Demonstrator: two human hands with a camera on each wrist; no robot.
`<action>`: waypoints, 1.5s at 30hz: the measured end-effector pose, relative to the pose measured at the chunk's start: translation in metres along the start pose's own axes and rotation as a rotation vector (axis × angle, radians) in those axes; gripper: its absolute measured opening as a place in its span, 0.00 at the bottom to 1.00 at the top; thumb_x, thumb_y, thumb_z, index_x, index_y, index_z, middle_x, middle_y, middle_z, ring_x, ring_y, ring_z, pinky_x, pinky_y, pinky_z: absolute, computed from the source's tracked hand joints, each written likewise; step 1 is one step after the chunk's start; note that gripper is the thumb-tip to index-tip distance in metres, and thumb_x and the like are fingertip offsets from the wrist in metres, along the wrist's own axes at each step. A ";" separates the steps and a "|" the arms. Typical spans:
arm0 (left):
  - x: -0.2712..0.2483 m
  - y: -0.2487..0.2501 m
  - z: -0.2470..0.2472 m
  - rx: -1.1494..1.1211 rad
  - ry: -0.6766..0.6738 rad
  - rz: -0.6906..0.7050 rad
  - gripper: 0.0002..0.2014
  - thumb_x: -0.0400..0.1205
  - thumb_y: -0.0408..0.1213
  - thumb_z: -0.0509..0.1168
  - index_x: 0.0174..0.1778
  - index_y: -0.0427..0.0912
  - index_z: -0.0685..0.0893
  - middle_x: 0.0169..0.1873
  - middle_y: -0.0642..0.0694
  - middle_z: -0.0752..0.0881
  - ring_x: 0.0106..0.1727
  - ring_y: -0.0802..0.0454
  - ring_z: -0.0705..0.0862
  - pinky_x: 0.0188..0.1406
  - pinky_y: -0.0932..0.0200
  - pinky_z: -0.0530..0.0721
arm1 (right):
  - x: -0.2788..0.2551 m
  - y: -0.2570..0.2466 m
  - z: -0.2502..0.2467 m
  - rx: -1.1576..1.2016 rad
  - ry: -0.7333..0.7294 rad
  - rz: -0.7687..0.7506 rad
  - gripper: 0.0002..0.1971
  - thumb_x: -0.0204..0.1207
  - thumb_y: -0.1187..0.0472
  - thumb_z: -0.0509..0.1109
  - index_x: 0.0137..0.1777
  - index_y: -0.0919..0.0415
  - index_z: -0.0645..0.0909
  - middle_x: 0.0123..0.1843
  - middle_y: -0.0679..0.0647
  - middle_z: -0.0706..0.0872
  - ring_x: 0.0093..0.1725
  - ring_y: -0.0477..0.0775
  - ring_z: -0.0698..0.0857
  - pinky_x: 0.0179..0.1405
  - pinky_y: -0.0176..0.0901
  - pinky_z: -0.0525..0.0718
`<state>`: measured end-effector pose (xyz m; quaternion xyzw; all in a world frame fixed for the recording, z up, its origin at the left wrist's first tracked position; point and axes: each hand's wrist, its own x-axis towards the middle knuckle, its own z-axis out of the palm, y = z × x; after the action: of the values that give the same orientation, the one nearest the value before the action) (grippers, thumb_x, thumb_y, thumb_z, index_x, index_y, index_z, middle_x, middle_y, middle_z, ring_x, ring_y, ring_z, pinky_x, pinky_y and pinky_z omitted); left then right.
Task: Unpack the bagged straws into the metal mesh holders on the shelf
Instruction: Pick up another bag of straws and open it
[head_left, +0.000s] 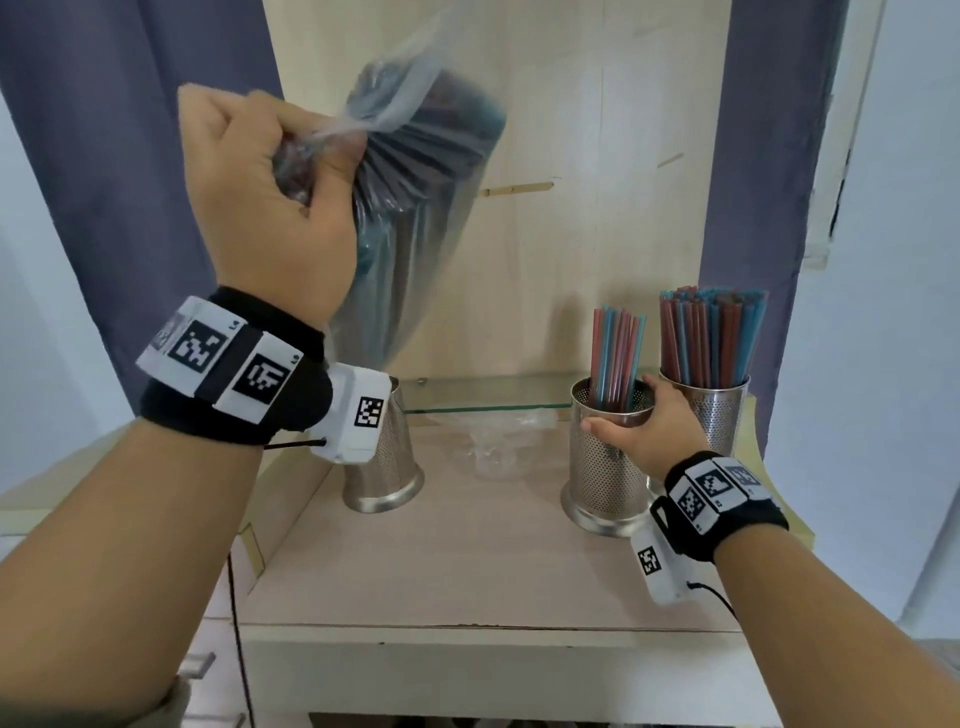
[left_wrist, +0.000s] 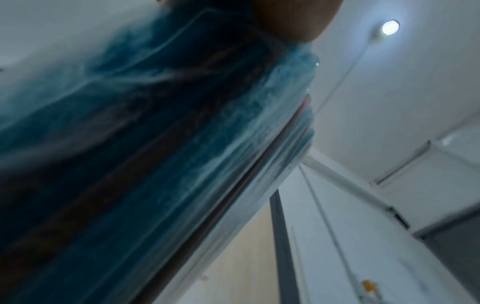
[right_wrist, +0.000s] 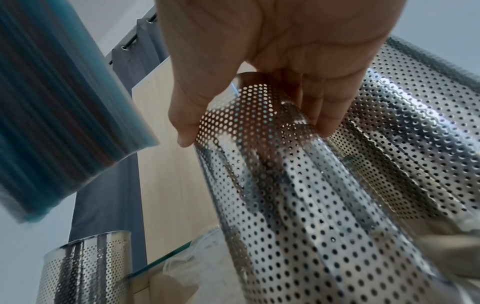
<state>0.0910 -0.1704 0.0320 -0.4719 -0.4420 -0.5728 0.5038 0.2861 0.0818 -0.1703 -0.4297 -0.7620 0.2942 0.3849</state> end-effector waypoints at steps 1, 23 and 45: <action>-0.001 0.002 0.004 -0.024 -0.019 -0.051 0.13 0.84 0.47 0.67 0.39 0.42 0.82 0.42 0.59 0.70 0.41 0.70 0.72 0.44 0.79 0.66 | -0.001 -0.002 -0.001 -0.007 0.001 -0.005 0.60 0.42 0.25 0.81 0.76 0.50 0.70 0.72 0.51 0.78 0.67 0.53 0.81 0.69 0.58 0.81; -0.104 -0.002 0.045 -0.424 -0.567 -1.134 0.06 0.88 0.45 0.56 0.48 0.48 0.73 0.39 0.52 0.77 0.37 0.55 0.75 0.30 0.62 0.74 | -0.044 -0.103 -0.005 -0.184 0.081 -0.493 0.32 0.79 0.48 0.70 0.80 0.57 0.67 0.75 0.57 0.72 0.77 0.57 0.67 0.75 0.45 0.64; -0.095 -0.017 0.040 -0.278 -0.840 -0.299 0.10 0.80 0.33 0.68 0.52 0.52 0.81 0.52 0.54 0.82 0.51 0.62 0.81 0.46 0.69 0.79 | -0.007 -0.200 -0.017 0.526 -0.395 0.072 0.12 0.84 0.61 0.66 0.38 0.61 0.79 0.29 0.52 0.81 0.25 0.45 0.79 0.25 0.33 0.81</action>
<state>0.0823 -0.1143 -0.0556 -0.6571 -0.5899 -0.4523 0.1252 0.2168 -0.0137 -0.0081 -0.2771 -0.7041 0.5719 0.3168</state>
